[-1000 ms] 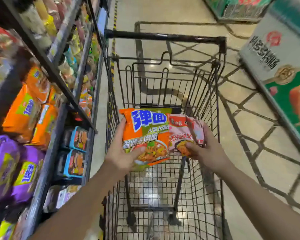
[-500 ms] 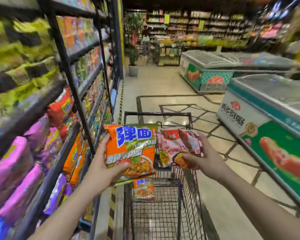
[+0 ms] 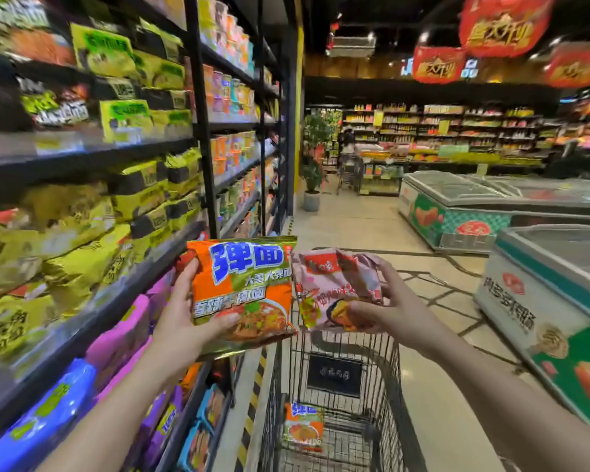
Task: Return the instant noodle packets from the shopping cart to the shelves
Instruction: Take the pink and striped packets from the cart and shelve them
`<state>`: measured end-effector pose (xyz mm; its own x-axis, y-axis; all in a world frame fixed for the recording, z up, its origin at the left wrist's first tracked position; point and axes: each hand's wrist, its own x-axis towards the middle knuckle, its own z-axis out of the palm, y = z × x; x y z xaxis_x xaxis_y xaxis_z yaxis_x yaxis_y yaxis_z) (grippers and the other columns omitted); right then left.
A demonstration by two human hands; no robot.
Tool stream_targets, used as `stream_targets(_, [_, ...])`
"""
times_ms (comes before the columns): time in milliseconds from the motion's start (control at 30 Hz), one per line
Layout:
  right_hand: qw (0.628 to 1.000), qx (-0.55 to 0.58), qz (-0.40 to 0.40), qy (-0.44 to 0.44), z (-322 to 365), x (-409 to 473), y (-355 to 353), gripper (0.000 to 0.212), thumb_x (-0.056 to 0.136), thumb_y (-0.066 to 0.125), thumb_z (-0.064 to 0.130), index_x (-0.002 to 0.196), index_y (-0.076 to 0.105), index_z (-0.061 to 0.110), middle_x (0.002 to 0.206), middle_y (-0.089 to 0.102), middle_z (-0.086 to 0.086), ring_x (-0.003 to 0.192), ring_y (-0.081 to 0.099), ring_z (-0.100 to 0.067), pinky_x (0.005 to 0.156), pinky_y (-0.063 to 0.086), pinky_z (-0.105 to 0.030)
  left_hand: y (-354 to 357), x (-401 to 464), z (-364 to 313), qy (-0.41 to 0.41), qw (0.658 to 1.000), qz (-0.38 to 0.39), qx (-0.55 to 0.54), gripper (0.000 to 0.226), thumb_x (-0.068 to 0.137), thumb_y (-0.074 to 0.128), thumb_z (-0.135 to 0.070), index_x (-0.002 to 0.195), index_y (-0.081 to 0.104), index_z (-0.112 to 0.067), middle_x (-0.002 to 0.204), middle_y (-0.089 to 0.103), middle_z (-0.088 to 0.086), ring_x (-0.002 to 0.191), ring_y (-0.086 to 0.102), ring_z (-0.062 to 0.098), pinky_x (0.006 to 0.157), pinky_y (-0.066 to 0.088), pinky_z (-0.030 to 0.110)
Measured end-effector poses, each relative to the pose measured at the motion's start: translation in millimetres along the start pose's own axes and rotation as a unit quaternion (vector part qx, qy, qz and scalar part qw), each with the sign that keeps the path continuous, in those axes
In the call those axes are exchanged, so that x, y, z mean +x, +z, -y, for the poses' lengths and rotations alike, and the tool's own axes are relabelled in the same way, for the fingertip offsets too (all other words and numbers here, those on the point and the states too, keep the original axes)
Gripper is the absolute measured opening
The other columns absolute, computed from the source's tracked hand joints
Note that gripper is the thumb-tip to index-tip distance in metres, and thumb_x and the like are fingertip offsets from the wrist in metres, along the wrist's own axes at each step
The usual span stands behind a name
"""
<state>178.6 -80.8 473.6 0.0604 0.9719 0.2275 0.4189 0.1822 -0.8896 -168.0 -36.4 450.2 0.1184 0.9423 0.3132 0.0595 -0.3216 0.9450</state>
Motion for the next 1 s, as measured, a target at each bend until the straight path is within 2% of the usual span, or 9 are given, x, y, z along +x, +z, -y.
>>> stream_targets(100, [0.999,0.005,0.031,-0.022,18.6,5.5,-5.8,0.074,0.088,0.081,0.018,0.135,0.038,0.057,0.128,0.065,0.001,0.106,0.072,-0.02,0.074,0.066,-0.043,-4.5,-18.8,-25.2,-0.001,0.999,-0.036,0.017,0.11,0.067,0.091,-0.015,0.152,0.029,-0.049,0.138,0.06,-0.009,0.115,0.068,0.008,0.096,0.059,0.041])
stream_targets(200, [0.997,0.018,0.073,-0.034,35.4,5.7,-7.1,0.076,0.089,0.079,0.017,0.139,0.035,0.054,0.122,0.064,0.002,0.1,0.074,-0.021,0.07,0.065,-0.038,-8.0,-44.6,-48.0,-0.001,0.997,-0.072,0.038,0.109,0.074,0.088,-0.01,0.155,0.026,-0.047,0.137,0.06,-0.011,0.112,0.069,0.005,0.092,0.059,0.034])
stream_targets(333, [0.987,0.045,0.134,-0.079,53.5,4.1,1.8,0.072,0.089,0.078,0.012,0.12,0.043,0.067,0.118,0.068,0.003,0.096,0.076,-0.021,0.074,0.065,-0.046,-15.0,-86.4,-72.1,0.011,0.991,-0.119,0.066,0.108,0.07,0.089,-0.016,0.153,0.027,-0.049,0.138,0.059,-0.012,0.114,0.068,0.005,0.09,0.06,0.032])
stream_targets(433, [0.975,0.054,0.185,-0.115,64.4,0.7,22.8,0.073,0.088,0.079,0.014,0.137,0.043,0.053,0.124,0.068,0.007,0.103,0.074,-0.012,0.082,0.064,-0.045,-28.7,-127.6,-86.9,0.016,0.981,-0.167,0.101,0.108,0.069,0.089,-0.02,0.149,0.024,-0.055,0.141,0.055,-0.014,0.117,0.065,0.003,0.086,0.057,0.019])
stream_targets(500, [0.962,0.083,0.226,-0.128,76.9,-1.8,41.5,0.076,0.087,0.08,0.017,0.144,0.041,0.049,0.126,0.069,0.007,0.104,0.074,-0.01,0.084,0.064,-0.043,-39.1,-159.4,-99.1,0.021,0.969,-0.213,0.125,0.108,0.068,0.091,-0.023,0.148,0.026,-0.057,0.145,0.055,-0.01,0.121,0.064,0.006,0.093,0.055,0.021])
stream_targets(633, [0.93,0.122,0.307,-0.161,105.1,-19.3,90.3,0.075,0.087,0.079,0.016,0.132,0.043,0.064,0.119,0.072,0.017,0.103,0.074,-0.01,0.072,0.063,-0.034,-54.9,-232.2,-131.2,0.004,0.942,-0.3,0.151,0.105,0.07,0.088,-0.022,0.145,0.024,-0.057,0.142,0.055,-0.013,0.119,0.063,0.0,0.099,0.052,0.019])
stream_targets(800, [0.884,0.16,0.395,-0.194,143.8,-68.5,158.9,0.073,0.089,0.077,0.009,0.138,0.044,0.053,0.121,0.072,0.02,0.104,0.073,-0.006,0.082,0.063,-0.037,-77.5,-333.3,-164.2,-0.017,0.894,-0.402,0.198,0.102,0.069,0.09,-0.027,0.133,0.027,-0.075,0.145,0.054,-0.012,0.126,0.061,0.009,0.107,0.051,0.043])
stream_targets(900, [0.855,0.164,0.43,-0.237,176.0,-110.0,198.5,0.076,0.088,0.08,0.011,0.14,0.044,0.053,0.126,0.071,0.012,0.113,0.071,-0.012,0.096,0.059,-0.04,-85.2,-399.4,-193.2,-0.029,0.867,-0.453,0.203,0.104,0.07,0.093,-0.028,0.136,0.027,-0.074,0.141,0.057,-0.015,0.123,0.063,0.01,0.102,0.055,0.047])
stream_targets(1000, [0.822,0.185,0.468,-0.267,207.8,-155.3,229.3,0.078,0.088,0.08,0.014,0.141,0.043,0.057,0.135,0.065,0.015,0.116,0.069,-0.011,0.097,0.059,-0.043,-89.6,-460.3,-221.0,-0.025,0.84,-0.499,0.211,0.106,0.073,0.09,-0.017,0.144,0.027,-0.065,0.14,0.061,-0.01,0.117,0.067,0.01,0.096,0.058,0.047])
